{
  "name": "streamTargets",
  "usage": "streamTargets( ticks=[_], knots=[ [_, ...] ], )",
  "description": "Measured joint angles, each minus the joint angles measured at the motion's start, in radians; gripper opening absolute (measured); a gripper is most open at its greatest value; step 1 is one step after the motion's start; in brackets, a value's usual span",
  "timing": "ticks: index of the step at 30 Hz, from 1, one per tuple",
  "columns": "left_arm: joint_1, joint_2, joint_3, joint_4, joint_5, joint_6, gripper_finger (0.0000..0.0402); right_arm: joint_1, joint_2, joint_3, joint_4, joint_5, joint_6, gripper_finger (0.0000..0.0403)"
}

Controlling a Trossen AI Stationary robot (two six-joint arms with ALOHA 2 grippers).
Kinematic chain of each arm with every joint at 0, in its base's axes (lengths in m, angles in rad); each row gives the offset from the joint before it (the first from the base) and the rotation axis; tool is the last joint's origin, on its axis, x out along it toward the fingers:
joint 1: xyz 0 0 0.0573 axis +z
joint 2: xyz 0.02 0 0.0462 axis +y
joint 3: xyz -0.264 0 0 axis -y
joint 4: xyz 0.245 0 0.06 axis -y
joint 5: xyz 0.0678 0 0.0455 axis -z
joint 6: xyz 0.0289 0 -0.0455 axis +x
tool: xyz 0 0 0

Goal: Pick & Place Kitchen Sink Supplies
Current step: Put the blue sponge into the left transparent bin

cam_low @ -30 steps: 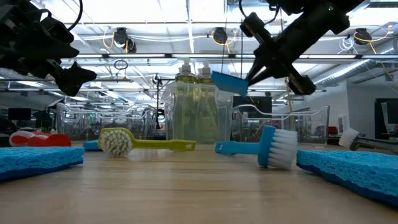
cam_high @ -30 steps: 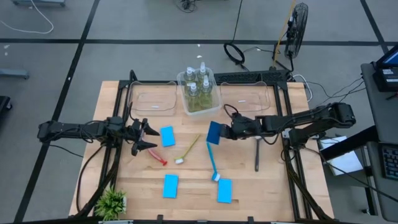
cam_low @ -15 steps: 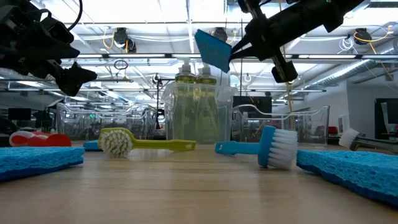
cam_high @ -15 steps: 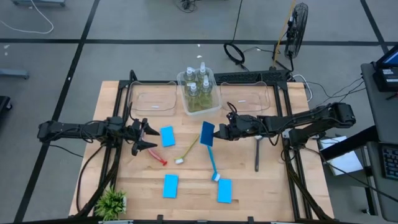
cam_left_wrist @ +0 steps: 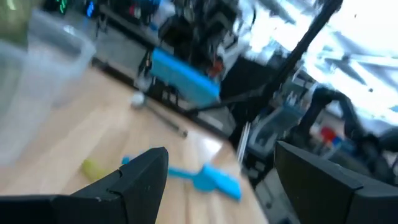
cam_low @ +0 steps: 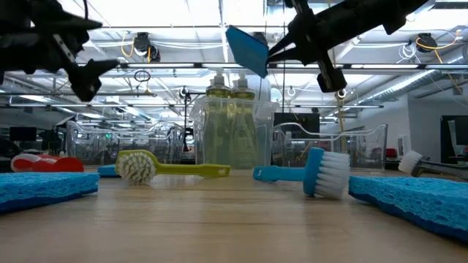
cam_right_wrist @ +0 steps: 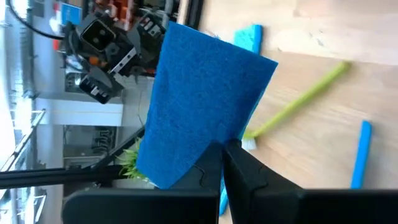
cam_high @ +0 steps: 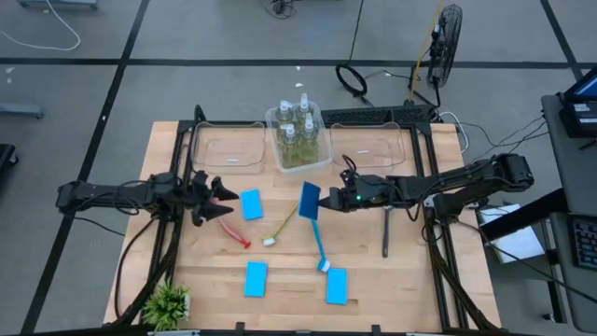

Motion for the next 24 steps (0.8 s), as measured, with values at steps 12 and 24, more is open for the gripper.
streamTargets(
  ticks=[12,24],
  knots=[
    [0.000,0.000,0.000,0.230,-0.014,-0.111,0.0296,0.016,0.000,0.000,0.081,0.037,-0.087,0.0000],
    [0.000,0.030,0.000,0.237,-0.113,-0.287,0.0296,0.052,0.000,0.000,0.184,0.136,-0.193,0.0000]
  ],
)
